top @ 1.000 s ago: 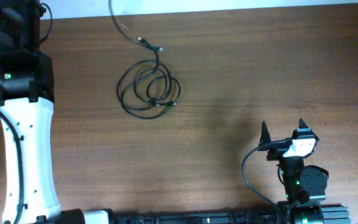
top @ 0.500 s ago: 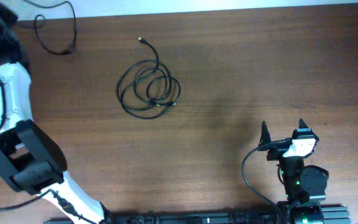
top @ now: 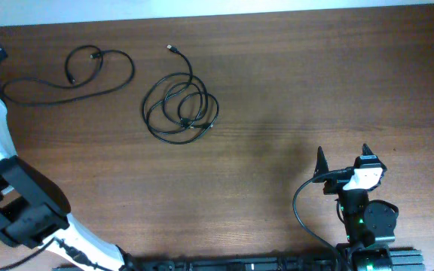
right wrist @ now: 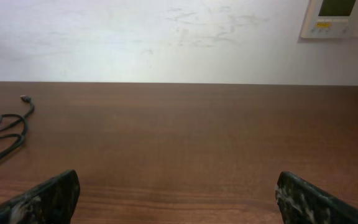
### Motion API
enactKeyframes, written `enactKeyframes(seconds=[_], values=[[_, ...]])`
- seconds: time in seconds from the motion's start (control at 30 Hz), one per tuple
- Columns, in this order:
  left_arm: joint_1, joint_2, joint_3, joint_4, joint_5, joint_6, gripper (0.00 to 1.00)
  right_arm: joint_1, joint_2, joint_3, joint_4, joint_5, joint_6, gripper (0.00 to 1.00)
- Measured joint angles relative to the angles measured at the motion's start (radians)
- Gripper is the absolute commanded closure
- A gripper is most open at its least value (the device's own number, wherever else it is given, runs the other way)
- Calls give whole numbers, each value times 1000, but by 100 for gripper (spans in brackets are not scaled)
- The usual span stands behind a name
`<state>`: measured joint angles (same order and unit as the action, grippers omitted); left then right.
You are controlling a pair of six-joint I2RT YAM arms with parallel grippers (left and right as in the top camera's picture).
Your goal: Untangle cables
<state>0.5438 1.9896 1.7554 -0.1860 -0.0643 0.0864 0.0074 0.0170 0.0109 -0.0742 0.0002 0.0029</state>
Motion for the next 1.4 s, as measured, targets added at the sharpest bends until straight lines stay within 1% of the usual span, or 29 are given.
enactKeyframes(seconds=[0.07, 0.1, 0.17, 0.23, 0.27, 0.33, 0.4, 0.5, 0.53, 0.57, 0.6, 0.67, 0.7, 0.73, 0.8, 0.87, 0.9, 0.93, 0.97, 1.0, 1.07, 1.1, 1.2, 1.23, 1.27, 1.37, 1.4], values=[[-20, 5, 4, -91, 166, 1, 1, 0, 0, 0, 0, 0, 0, 2], [-34, 21, 5, -137, 154, 2, 1, 0, 0, 0, 0, 0, 0, 2], [-47, 83, 5, -229, 13, 4, 1, 0, 0, 0, 0, 0, 0, 2], [-18, 143, 2, -291, -61, 4, 0, 0, 0, 0, 0, 0, 0, 2], [15, 182, 0, -314, -90, 4, 3, 0, 0, 0, 0, 0, 0, 2], [54, 205, 0, -327, -104, 6, 10, 0, 0, 0, 0, 0, 0, 2], [81, 212, 0, -326, -60, 8, 13, 0, 0, 0, 0, 0, 0, 2], [113, 237, 0, -300, 89, 11, 11, 0, 0, 0, 0, 0, 0, 2], [113, 261, 1, -284, 116, 11, 30, 0, 0, 0, 0, 0, -1, 2], [113, 293, 1, -261, 139, 11, 44, 0, 0, 0, 0, 0, 0, 2], [112, 320, -2, -234, 153, 11, 75, 0, 0, 0, 0, 0, 0, 2], [112, 352, -7, -163, 167, 9, 94, 0, 0, 0, 0, 0, -1, 2], [112, 356, -6, -87, 174, 13, 100, 0, 0, 0, 0, 0, 0, 2], [112, 356, -3, -65, 175, 16, 100, 0, 0, 0, 0, 0, 0, 2], [112, 356, 39, 18, 181, -17, 100, 0, 0, 0, 0, 0, 0, 2], [112, 354, 167, 116, 184, -66, 100, 0, 0, 0, 0, 0, -1, 2], [112, 353, 267, 157, 185, -84, 99, 0, 0, 0, 0, 0, 0, 2], [110, 343, 330, 192, 185, -92, 34, 0, 0, 0, 0, 0, 0, 2], [108, 315, 391, 238, 185, -99, 1, 0, 0, 0, 0, 0, 0, 2], [105, 287, 410, 238, 187, -105, 1, 0, 0, 0, 0, 0, 0, 2], [103, 273, 422, 139, 181, -108, 1, 0, 0, 0, 0, 0, 0, 1], [104, 287, 422, 54, 169, -110, 1, 0, 0, 0, 0, 0, 0, 2], [108, 332, 420, -121, 144, -111, 1, 0, -1, 0, 0, 0, 0, 2], [109, 344, 418, -206, 139, -111, 1, 0, 0, 0, 0, 0, 0, 2], [109, 348, 415, -274, 135, -111, 3, 0, 0, 0, 0, 0, 0, 2], [109, 350, 413, -514, 136, -111, 1, 0, 0, 0, 0, 0, -1, 2], [109, 350, 402, -559, 136, -111, 1, 0, 0, 0, 0, 0, -2, 2]])
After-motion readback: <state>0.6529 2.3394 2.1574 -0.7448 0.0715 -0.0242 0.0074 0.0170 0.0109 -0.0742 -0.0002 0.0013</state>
